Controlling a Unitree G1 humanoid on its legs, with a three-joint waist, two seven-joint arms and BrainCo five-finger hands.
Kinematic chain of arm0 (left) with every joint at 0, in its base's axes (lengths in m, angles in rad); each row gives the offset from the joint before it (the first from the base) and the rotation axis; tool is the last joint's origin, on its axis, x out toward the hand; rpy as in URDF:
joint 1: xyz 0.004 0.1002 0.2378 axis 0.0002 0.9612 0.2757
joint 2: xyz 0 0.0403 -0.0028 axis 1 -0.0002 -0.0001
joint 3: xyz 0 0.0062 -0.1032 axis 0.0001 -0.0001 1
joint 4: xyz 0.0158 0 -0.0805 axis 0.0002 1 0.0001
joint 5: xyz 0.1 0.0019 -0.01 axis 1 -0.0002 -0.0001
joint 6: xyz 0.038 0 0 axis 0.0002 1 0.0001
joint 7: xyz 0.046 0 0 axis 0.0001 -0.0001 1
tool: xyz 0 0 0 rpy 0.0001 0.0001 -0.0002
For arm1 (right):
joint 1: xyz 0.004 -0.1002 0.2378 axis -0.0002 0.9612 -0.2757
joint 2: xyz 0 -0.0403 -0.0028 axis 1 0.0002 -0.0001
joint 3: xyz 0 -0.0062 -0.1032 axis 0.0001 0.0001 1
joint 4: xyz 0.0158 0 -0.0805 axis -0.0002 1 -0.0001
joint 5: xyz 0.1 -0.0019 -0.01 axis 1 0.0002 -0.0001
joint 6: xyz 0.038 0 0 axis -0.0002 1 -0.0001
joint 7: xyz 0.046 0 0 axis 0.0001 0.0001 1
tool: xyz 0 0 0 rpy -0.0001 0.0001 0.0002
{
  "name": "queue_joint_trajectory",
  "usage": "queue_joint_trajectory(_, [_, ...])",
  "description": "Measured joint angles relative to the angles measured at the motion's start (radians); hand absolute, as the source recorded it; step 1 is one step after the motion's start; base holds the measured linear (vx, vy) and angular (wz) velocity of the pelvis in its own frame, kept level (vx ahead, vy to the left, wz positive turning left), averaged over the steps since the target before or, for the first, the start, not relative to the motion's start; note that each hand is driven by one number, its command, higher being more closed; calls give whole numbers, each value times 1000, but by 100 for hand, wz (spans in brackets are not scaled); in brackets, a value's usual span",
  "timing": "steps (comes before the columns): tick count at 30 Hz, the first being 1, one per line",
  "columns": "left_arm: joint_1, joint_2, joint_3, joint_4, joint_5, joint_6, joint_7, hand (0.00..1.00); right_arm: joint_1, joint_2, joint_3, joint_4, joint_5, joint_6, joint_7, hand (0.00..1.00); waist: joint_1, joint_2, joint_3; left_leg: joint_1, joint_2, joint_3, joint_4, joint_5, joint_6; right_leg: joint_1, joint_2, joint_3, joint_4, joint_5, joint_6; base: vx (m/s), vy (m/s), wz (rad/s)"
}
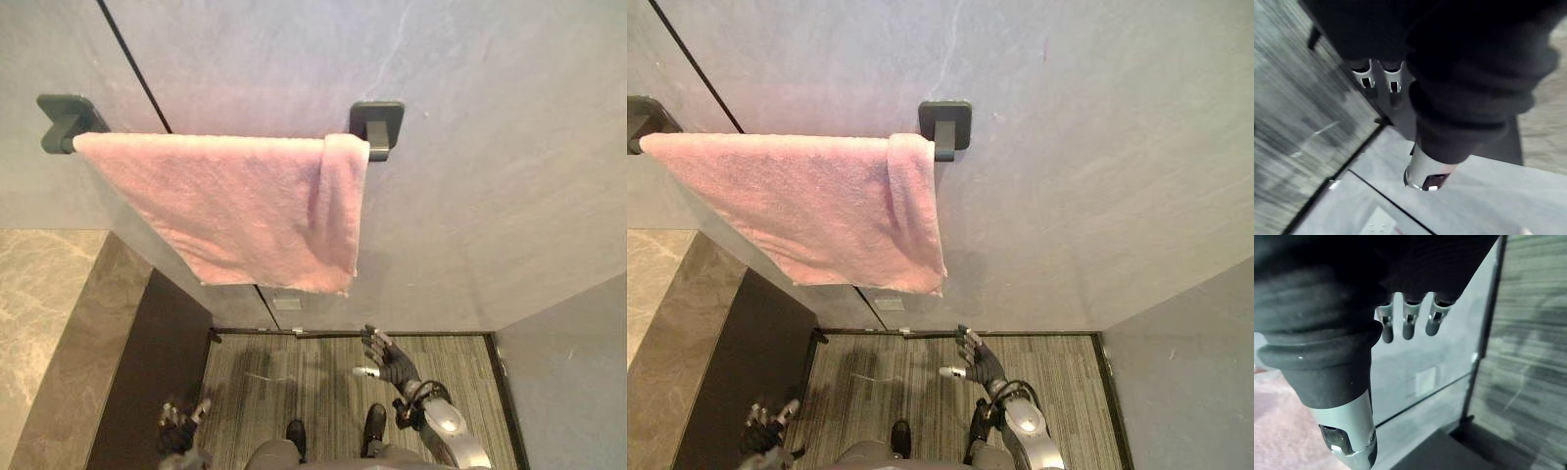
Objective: Organize washtable
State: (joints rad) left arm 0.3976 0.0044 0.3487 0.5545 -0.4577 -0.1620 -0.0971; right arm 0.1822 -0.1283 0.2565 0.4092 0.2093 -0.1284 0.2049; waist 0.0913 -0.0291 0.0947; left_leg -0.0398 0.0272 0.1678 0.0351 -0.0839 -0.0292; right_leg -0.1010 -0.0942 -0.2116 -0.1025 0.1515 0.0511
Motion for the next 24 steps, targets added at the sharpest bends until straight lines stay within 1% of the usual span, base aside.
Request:
queue_joint_trajectory(1, [3, 1, -10, 11, 7, 3, -9, 0, 8, 0, -8, 8, -6, 1, 3, 0, -1, 0, -1, 4, 1, 1, 0, 0, 0, 3, 1, 1, 0, -1, -1, -40, -12, -5])
queue_joint_trajectory(4, [35, 3, -99, 19, 43, 7, -46, 0, 34, -3, -20, 48, -26, 5, 16, 0, -3, 3, -24, 16, 5, 6, -4, 0, 0, 10, 5, 7, 0, -2, -2, -14, -6, -6])
queue_joint_trajectory(5, [36, 2, -143, 19, 50, 10, -63, 0, 43, -3, -33, 67, -34, 6, 16, 0, -4, 8, -35, 20, 5, 7, -6, 0, 0, 13, 6, 9, 0, -2, -2, -2, -1, -5])
queue_joint_trajectory(6, [33, 2, -174, 19, 51, 11, -78, 0, 43, -6, -42, 94, -42, 8, 14, 0, -10, 12, -46, 24, 5, 9, -12, 0, 0, 14, 6, 10, 0, -2, -2, 6, 4, -5])
queue_joint_trajectory(7, [28, 1, -195, 17, 52, 11, -82, 0, 42, -6, -53, 116, -45, 9, 13, 0, -19, 16, -48, 36, 5, 11, -19, 0, -1, 21, 7, 11, 0, -2, -2, 8, 7, -4])
queue_joint_trajectory(9, [8, 2, -222, 16, 52, 12, -82, 0, 46, -9, -72, 144, -58, 15, 0, 0, -23, 24, -53, 56, 6, 16, -28, 1, -1, 34, 9, 17, 0, -4, -2, 10, 13, -9])
queue_joint_trajectory(15, [-68, 9, -278, 0, 52, 12, -72, 0, 42, -4, -126, 263, -107, 27, -42, 0, -25, 23, -65, 74, 6, 22, -36, 1, -1, 45, 10, 21, 0, -8, 1, 8, 8, -3])
queue_joint_trajectory(16, [-70, 9, -282, -9, 51, 12, -71, 100, 40, 0, -138, 286, -122, 29, -57, 0, -27, 22, -70, 75, 5, 22, -38, 1, -1, 46, 9, 20, 0, -9, 2, 48, 22, 1])
queue_joint_trajectory(19, [-70, 10, -281, -17, 37, 12, -69, 100, 39, 3, -147, 317, -144, 30, -73, 0, -28, 21, -70, 87, 3, 21, -43, 5, 4, 53, 9, 19, 0, -7, 0, 51, 23, 1])
queue_joint_trajectory(21, [-68, 9, -282, -22, 35, 17, -70, 100, 41, 4, -155, 325, -164, 43, -74, 0, -33, 20, -71, 96, 0, 15, -46, 5, 4, 63, 6, 14, 0, -10, 4, 41, 26, 7])
queue_joint_trajectory(23, [-59, 12, -282, -52, 28, 23, -70, 100, 36, 13, -171, 337, -174, 49, -77, 0, -51, 16, -73, 98, -6, 7, -53, 5, 5, 64, 1, 4, 0, -13, 8, 42, 35, 9])
queue_joint_trajectory(24, [-60, 13, -282, -52, 27, 25, -70, 100, 27, 18, -174, 356, -182, 51, -81, 0, -52, 14, -74, 103, -8, 5, -54, 5, 5, 64, -2, 0, 0, -14, 9, 47, 32, 9])
